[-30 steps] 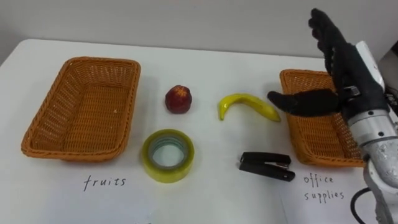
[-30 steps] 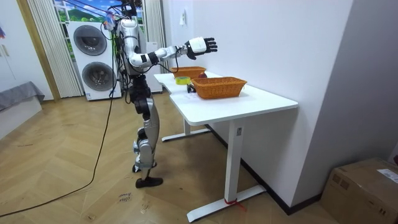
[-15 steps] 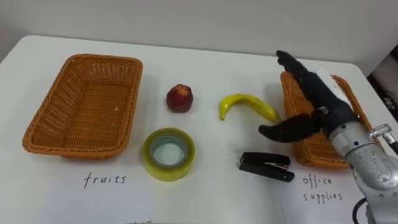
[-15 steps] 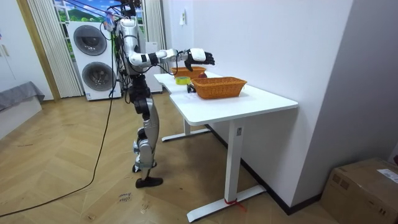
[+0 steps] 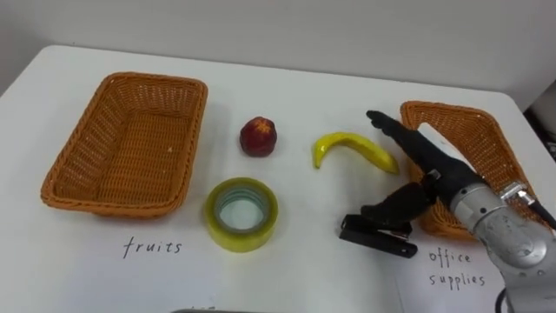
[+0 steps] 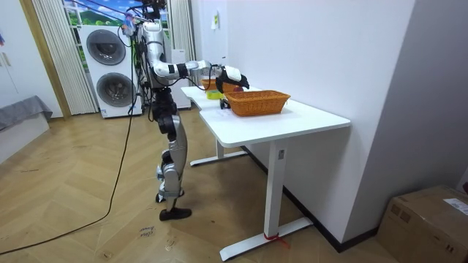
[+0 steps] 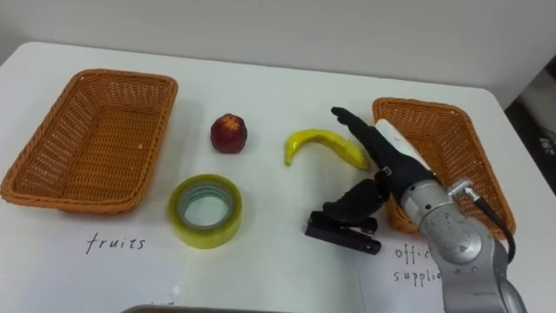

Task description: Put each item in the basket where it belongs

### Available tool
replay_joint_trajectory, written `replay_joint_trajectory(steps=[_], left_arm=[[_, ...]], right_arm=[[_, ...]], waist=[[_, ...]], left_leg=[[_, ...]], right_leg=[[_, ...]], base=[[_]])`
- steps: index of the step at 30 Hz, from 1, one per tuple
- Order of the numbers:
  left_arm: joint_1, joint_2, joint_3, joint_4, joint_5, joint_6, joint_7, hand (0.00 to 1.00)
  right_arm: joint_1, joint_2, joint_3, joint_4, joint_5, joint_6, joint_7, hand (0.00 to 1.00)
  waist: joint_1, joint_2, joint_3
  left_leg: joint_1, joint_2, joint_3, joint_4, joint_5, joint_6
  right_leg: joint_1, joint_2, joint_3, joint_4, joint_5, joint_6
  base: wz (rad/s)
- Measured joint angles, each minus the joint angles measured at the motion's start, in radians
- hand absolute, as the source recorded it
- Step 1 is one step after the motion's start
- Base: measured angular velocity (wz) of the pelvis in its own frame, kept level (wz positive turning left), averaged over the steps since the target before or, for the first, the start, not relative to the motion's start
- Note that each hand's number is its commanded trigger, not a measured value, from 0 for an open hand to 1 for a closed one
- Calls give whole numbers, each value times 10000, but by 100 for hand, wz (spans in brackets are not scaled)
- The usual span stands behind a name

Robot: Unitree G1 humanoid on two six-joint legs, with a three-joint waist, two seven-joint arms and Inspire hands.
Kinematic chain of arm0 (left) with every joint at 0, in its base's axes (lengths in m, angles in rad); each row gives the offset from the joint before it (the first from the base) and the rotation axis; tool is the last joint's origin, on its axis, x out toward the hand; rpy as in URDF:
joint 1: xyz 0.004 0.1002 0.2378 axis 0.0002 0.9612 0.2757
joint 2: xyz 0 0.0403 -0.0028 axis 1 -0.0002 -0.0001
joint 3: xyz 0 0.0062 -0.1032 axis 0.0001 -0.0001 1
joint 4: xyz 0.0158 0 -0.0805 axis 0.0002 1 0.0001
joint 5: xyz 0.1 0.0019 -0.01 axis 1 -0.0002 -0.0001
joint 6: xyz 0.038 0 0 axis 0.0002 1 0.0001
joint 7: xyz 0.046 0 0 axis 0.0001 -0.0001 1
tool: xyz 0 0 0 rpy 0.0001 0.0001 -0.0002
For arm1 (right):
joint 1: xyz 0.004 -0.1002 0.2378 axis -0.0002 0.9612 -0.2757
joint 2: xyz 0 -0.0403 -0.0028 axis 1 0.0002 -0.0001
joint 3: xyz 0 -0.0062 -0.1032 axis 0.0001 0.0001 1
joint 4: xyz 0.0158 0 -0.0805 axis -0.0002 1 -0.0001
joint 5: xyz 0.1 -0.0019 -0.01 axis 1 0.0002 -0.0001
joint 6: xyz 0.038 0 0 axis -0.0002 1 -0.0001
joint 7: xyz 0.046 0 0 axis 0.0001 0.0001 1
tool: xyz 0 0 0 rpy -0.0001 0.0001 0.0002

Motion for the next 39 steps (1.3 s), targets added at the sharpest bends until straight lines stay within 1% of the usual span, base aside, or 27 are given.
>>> replay_joint_trajectory(steps=[2,4,5,6,8,10,14,15,18,20,27,31,39], left_arm=[[-22,1,-59,-15,4,65,8,0],[-15,2,-81,-128,7,183,8,0],[-18,2,-82,-133,8,195,6,0],[-19,6,-82,-137,8,209,2,0],[-3,34,-80,-190,6,336,-13,0],[41,38,-87,-325,-4,388,-72,0],[33,40,-90,-511,-6,386,-210,0],[17,40,-89,-511,-6,386,-226,0],[32,40,-81,-507,-5,395,-315,0],[26,39,-86,-507,-6,408,-356,0],[-43,39,-85,-526,-2,488,-375,0],[-53,39,-86,-633,-2,526,-321,0],[-88,38,-172,-806,-2,508,-85,0]], right_arm=[[0,0,129,12,-240,80,76,0],[10,7,433,11,-653,335,349,0],[17,8,489,11,-765,402,462,0],[26,9,585,11,-1004,498,659,0],[99,10,677,10,-1278,565,979,0],[129,13,742,11,-1491,725,1171,0],[217,49,752,11,-1622,860,1531,0],[217,72,759,9,-1742,901,1672,0],[218,80,758,9,-1962,970,2069,0],[218,96,759,9,-2062,1136,2331,0],[217,141,761,-9,-2724,1155,2764,0],[216,150,760,-60,-2981,1155,2870,0],[217,224,760,-79,-3135,1154,2942,0]], waist=[[14,-8,-1],[13,-39,0],[14,-44,-3],[21,-56,-12],[32,-90,-33],[101,-97,-34],[188,-92,-33],[210,-85,-34],[217,-69,-33],[211,-54,-32],[228,27,-30],[221,30,-29],[211,28,-30]], left_leg=[[-13,0,-14,-2,0,0],[-36,-1,-14,-8,0,-1],[-39,-1,-14,-10,0,0],[-46,-3,-14,-16,0,0],[-48,-10,-15,11,0,0],[-50,-5,-25,16,0,0],[-51,9,-51,14,1,0],[-46,15,-48,11,1,0],[-39,25,-49,9,1,0],[-33,26,-58,12,1,1],[-39,19,-103,-11,3,7],[-60,3,-165,-3,10,16],[-52,-16,-172,-15,20,33]], right_leg=[[-11,0,-17,-1,0,0],[-27,0,-17,-30,0,0],[-23,-1,-17,-46,0,0],[-6,-2,-17,-103,0,0],[-6,-1,-27,-129,2,0],[-2,-9,-75,-130,6,6],[5,-28,-147,-126,8,10],[8,-72,-147,-123,8,10],[17,-82,-154,-118,9,11],[26,-88,-159,-109,11,14],[38,-89,-179,-85,14,16],[33,-121,-260,-81,14,16],[32,-115,-263,-74,24,32]], base=[[0],[0],[0],[0],[0],[0],[3],[0],[0],[0],[0],[3],[0]])
